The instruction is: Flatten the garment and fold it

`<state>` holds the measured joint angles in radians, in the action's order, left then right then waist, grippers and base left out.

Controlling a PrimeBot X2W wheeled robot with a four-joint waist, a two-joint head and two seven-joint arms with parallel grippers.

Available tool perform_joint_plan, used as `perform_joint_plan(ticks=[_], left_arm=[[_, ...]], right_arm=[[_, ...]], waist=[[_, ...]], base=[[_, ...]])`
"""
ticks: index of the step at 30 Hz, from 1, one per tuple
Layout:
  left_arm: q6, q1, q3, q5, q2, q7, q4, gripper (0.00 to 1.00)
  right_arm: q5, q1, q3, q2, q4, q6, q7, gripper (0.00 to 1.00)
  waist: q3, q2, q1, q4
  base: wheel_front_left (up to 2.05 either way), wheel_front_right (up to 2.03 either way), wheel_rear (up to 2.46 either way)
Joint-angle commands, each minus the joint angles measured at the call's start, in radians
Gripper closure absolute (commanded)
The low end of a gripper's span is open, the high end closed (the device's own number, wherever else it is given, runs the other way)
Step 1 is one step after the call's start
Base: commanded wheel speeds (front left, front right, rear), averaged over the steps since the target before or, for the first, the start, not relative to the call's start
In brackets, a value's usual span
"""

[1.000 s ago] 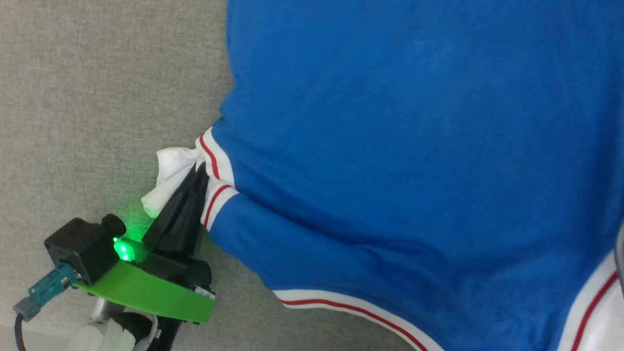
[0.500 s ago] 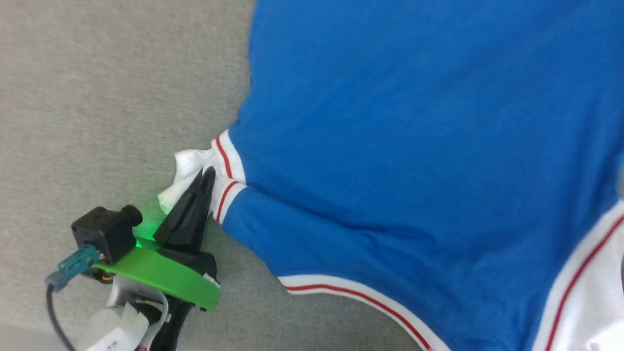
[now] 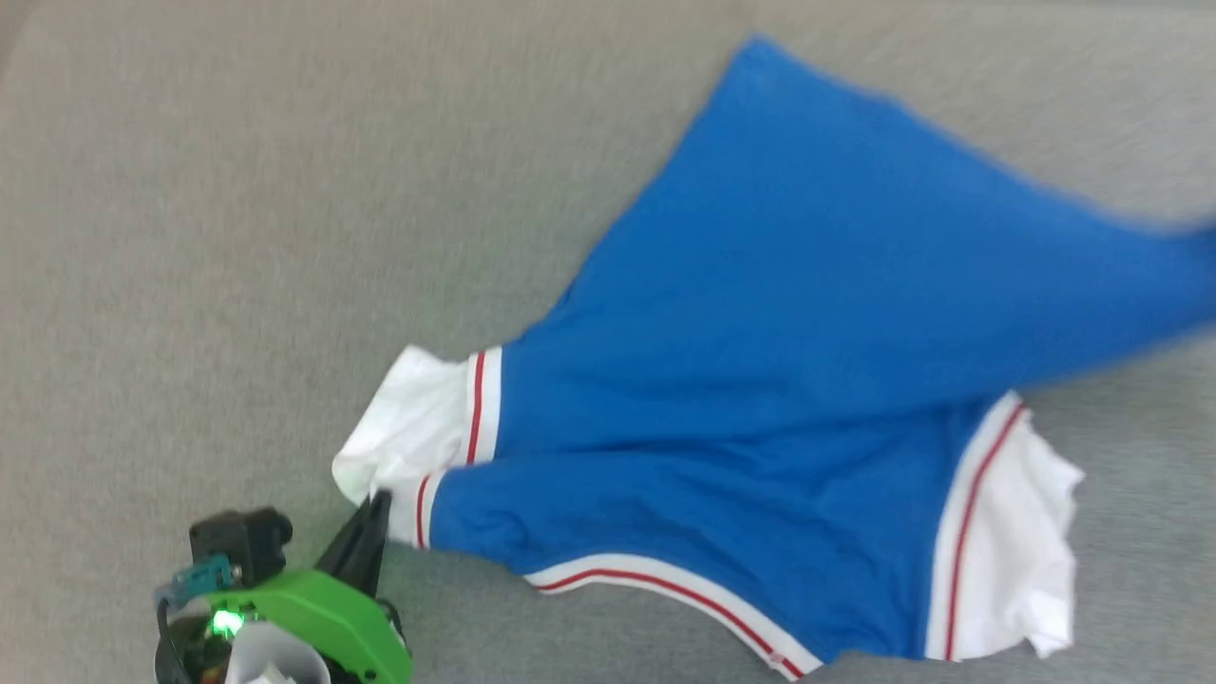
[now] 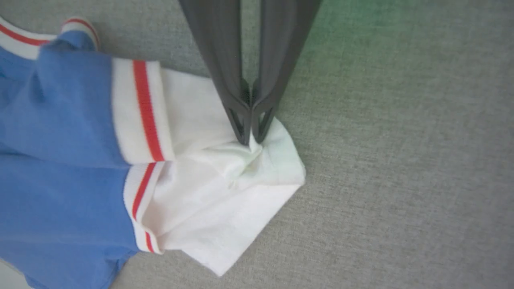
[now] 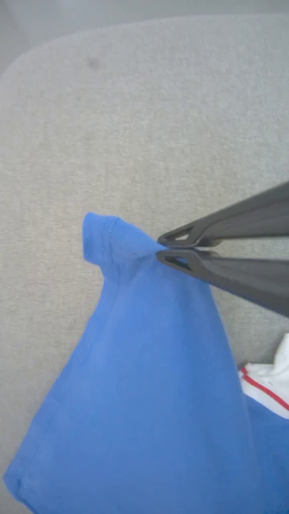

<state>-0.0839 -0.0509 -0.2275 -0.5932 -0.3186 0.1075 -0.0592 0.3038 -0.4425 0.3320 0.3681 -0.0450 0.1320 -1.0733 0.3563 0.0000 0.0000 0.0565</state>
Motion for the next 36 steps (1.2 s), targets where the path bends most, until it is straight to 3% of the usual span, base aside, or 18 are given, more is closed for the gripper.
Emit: perform_joint_plan(ticks=[1, 9, 14, 15, 16, 17, 24, 27, 36], left_arm=[[-0.008, -0.017, 0.000, -0.008, -0.002, 0.003, 0.011, 1.00], [-0.012, -0.038, -0.012, -0.017, 0.005, 0.009, 0.041, 1.00], [-0.012, -0.047, -0.013, -0.028, 0.012, 0.002, 0.064, 1.00], [-0.012, -0.050, -0.013, -0.030, 0.013, 0.000, 0.068, 1.00], [-0.013, -0.053, -0.014, -0.031, 0.014, 0.000, 0.071, 1.00], [-0.014, -0.057, -0.014, -0.033, 0.015, -0.001, 0.073, 1.00], [-0.021, -0.060, -0.013, -0.035, 0.014, -0.004, 0.072, 1.00], [-0.021, -0.054, -0.013, -0.035, 0.010, -0.002, 0.066, 1.00], [-0.005, 0.025, -0.032, -0.022, 0.005, 0.007, 0.025, 1.00]], right_arm=[[0.018, 0.084, 0.000, -0.029, -0.021, -0.001, 0.000, 1.00], [0.057, 0.458, -0.064, -0.214, -0.050, -0.001, 0.028, 1.00], [0.086, 0.584, -0.113, -0.280, -0.051, -0.001, 0.017, 1.00], [0.099, 0.589, -0.106, -0.288, -0.058, -0.001, 0.037, 0.77], [0.110, 0.590, -0.102, -0.293, -0.067, -0.001, 0.057, 0.43], [0.124, 0.585, -0.096, -0.296, -0.083, -0.001, 0.086, 0.00], [0.210, 0.442, -0.041, -0.303, -0.211, -0.001, 0.376, 0.00], [0.235, 0.335, -0.046, -0.305, -0.195, -0.001, 0.478, 0.00], [0.076, -0.015, -0.084, -0.296, 0.040, -0.001, 0.517, 0.00]], waist=[[-0.152, 0.0000, 0.0000, -0.097], [-0.211, 0.0000, 0.0000, -0.111], [-0.232, 0.0000, 0.0000, -0.115], [-0.238, 0.0000, 0.0000, -0.118], [-0.243, 0.0000, 0.0000, -0.119], [-0.247, 0.0000, 0.0000, -0.120], [-0.252, 0.0000, 0.0000, -0.118], [-0.239, 0.0000, 0.0000, -0.114], [-0.104, 0.0000, 0.0000, -0.016]], base=[[0.00, 0.00, 0.00], [0.00, 0.00, 0.00], [0.00, 0.00, 0.00], [0.00, 0.00, 0.00], [0.00, 0.00, 0.00], [0.00, 0.00, 0.00], [0.00, 0.00, 0.00], [0.00, 0.00, 0.00], [0.00, 0.00, 0.00]])
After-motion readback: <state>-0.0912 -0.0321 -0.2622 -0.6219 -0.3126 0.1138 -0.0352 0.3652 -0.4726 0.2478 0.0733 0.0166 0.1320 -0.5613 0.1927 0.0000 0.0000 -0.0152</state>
